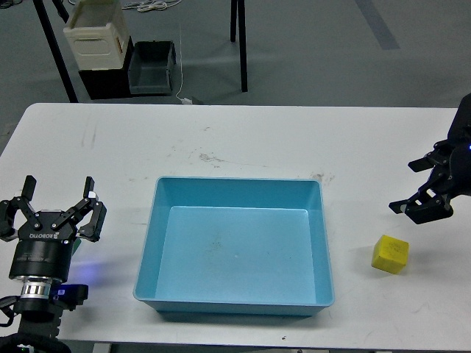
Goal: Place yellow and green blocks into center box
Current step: 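Lower the right gripper onto the yellow cube and close on it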
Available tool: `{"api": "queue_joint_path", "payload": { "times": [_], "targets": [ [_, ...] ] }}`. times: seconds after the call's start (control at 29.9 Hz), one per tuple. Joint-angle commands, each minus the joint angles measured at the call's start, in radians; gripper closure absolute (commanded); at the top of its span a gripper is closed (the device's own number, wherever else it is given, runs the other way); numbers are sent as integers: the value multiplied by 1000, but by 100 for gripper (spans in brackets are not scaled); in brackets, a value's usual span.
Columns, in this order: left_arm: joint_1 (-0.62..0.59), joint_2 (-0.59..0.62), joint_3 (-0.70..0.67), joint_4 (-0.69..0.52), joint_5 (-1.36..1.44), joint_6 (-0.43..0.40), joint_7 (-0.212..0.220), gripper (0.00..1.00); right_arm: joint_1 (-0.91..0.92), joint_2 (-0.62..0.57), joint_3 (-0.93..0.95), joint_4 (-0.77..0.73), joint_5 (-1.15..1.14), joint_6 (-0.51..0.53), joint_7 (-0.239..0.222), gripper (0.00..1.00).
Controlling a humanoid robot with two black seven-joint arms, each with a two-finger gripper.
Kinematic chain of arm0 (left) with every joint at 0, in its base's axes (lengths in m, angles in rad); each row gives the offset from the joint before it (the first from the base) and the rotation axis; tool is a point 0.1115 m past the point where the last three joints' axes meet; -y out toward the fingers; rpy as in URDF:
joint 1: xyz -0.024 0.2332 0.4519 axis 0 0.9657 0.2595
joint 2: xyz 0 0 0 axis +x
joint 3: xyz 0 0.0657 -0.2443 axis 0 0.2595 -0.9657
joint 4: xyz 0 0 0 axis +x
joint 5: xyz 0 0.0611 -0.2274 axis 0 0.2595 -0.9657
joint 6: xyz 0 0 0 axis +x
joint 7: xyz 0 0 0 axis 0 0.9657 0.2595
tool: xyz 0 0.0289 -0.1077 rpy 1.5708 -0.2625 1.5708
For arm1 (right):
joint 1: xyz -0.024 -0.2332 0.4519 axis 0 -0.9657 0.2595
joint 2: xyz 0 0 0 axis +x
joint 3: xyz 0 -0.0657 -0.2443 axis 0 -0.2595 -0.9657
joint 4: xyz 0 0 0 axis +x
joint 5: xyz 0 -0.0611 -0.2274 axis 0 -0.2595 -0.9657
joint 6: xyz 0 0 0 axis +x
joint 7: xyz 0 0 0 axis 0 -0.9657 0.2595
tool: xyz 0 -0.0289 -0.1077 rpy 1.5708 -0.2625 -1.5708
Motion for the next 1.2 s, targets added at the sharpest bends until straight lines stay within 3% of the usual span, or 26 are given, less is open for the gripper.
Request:
{"api": "queue_joint_path", "payload": {
  "times": [0.0,0.87,1.17],
  "targets": [
    [2,-2,0,1,0,0,-1,0,-63,9,-1,-2,-11,0,0,0],
    [0,-2,0,8,0,0,-1,0,-188,215,-43,-94,-189,2,0,0],
    [2,-2,-2,9,-1,0,-1,0,-180,224,-86,-100,-189,3,0,0]
  ]
}}
